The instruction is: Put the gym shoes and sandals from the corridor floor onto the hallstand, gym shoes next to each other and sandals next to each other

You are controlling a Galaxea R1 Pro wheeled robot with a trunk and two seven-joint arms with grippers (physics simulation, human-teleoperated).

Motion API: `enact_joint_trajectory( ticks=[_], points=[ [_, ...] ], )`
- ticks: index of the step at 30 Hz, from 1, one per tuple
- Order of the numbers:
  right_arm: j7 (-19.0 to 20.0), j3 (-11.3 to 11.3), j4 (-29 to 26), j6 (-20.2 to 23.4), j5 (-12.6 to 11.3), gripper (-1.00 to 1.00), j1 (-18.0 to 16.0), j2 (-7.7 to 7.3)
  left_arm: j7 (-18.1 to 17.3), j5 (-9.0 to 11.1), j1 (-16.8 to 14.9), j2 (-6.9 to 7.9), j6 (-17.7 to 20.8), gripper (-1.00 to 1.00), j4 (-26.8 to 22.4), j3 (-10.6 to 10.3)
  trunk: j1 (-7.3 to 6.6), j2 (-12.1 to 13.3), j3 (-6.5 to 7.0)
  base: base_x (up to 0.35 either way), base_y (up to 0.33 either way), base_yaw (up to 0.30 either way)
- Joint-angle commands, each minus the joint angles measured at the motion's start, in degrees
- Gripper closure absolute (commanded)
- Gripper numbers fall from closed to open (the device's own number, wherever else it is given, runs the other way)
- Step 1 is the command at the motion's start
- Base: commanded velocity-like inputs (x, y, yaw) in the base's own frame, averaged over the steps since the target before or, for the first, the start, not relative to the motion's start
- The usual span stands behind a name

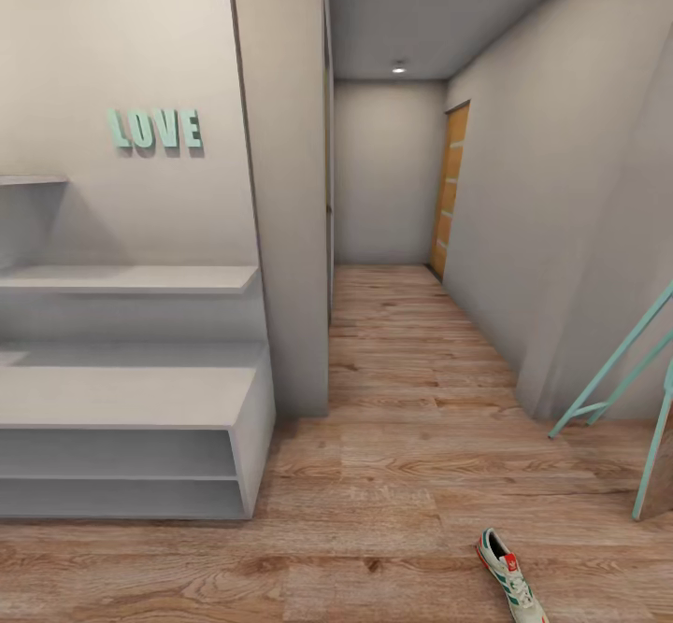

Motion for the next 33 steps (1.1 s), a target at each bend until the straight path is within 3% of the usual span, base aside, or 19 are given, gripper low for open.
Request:
enact_joint_trajectory(
  ticks=[1,10,33],
  points=[
    [0.01,-0.04,-0.07,0.0,-0.01,-1.0,0.02,0.02,-0.01,0.02,-0.02,-0.02,-0.18,-1.0,0.04,-0.02,0.0,-0.03,-0.05,0.0,0.0,0.0],
    [-0.05,-0.04,-0.03,0.01,0.01,-1.0,0.02,0.04,-0.01,-0.25,-0.02,-0.21,-0.11,-1.0,0.07,-0.31,0.0,-0.03,-0.17,0.0,0.0,0.06],
    [-0.37,-0.04,0.06,0.01,0.01,-1.0,0.02,0.04,-0.01,-0.24,0.05,-0.21,-0.1,-1.0,0.15,-0.29,0.0,-0.03,-0.98,0.0,0.0,0.265]
  ],
)
